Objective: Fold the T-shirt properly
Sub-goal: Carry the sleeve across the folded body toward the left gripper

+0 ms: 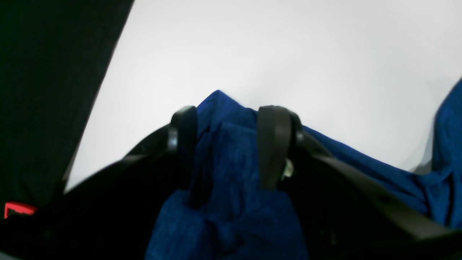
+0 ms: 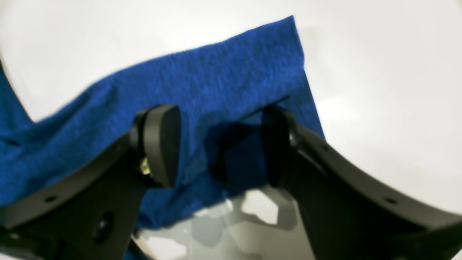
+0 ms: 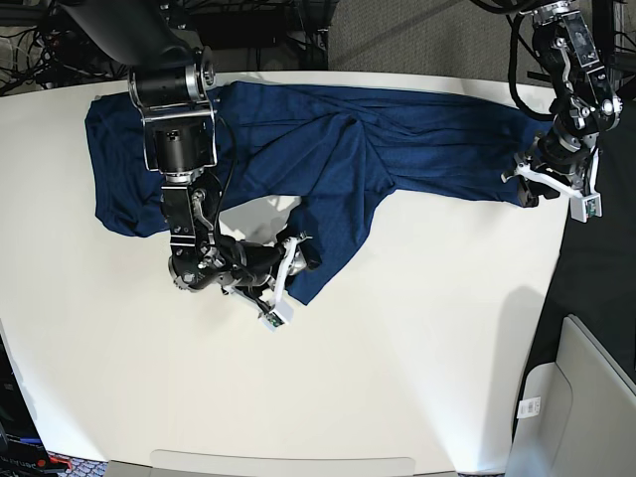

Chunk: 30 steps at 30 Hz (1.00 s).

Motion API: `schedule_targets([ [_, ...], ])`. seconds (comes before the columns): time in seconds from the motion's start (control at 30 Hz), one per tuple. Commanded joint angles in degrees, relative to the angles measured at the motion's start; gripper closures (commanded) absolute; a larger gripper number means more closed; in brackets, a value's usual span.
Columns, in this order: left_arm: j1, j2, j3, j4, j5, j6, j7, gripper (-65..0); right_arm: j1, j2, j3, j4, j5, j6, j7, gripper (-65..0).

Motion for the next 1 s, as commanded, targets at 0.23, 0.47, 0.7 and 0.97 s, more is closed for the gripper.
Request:
schedule_targets([
  [0.23,-0.5,-0.8,-0.5,1.0,-0.3,-0.2,-0.8,-26.5,1.7,-1.0,-0.1,-1.8,0.1,0.0,-8.2,-24.4],
  [0.47,-0.6,-0.9,-0.6,1.0,-0.3,-0.2,-1.1,-26.5,1.4,-1.4,-0.2,5.1,6.4,0.0,-15.9,-0.8],
  [0.7,-0.5,-0.9,-0.7,1.0,-0.3,-0.2,-1.1,-26.5,0.6,-1.8,-4.2,14.3,22.5,0.0,-20.8,-0.8],
  [0.97,-0.5,-1.1,-0.8,1.0,-0.3,-0.2,-1.2,-26.5,3.0,-4.0,-24.1,24.3,38.8,0.0,-22.1,-0.8],
])
